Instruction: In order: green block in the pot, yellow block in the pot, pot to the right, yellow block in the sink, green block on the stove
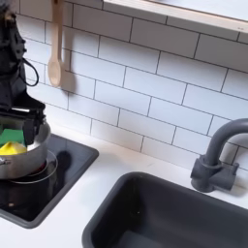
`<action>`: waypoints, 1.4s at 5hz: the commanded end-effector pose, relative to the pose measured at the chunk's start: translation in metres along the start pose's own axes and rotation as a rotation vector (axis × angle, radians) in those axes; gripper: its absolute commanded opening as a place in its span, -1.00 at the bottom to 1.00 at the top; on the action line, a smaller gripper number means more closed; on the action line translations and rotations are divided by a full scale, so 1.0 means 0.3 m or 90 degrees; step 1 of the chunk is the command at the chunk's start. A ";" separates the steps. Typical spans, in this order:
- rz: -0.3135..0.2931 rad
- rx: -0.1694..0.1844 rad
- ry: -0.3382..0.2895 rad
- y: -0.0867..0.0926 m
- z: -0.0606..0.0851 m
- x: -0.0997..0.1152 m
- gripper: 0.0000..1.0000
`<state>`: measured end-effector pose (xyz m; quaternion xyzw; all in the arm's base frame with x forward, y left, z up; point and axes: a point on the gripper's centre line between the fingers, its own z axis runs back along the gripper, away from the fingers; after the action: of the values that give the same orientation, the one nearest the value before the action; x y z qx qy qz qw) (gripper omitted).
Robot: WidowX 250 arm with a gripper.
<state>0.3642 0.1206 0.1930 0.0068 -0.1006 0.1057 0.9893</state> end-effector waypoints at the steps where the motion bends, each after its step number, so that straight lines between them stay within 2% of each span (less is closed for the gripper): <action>1: -0.006 0.015 0.025 -0.015 -0.029 -0.021 -1.00; 3: -0.026 0.009 0.031 -0.058 -0.036 -0.035 -1.00; 5: -0.030 0.007 0.046 -0.069 -0.049 -0.079 -1.00; 6: -0.045 0.001 0.049 -0.112 -0.050 -0.088 -1.00; 7: -0.055 -0.002 0.052 -0.131 -0.051 -0.104 -1.00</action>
<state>0.3447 0.0758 0.1748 0.0095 -0.0613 0.0620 0.9961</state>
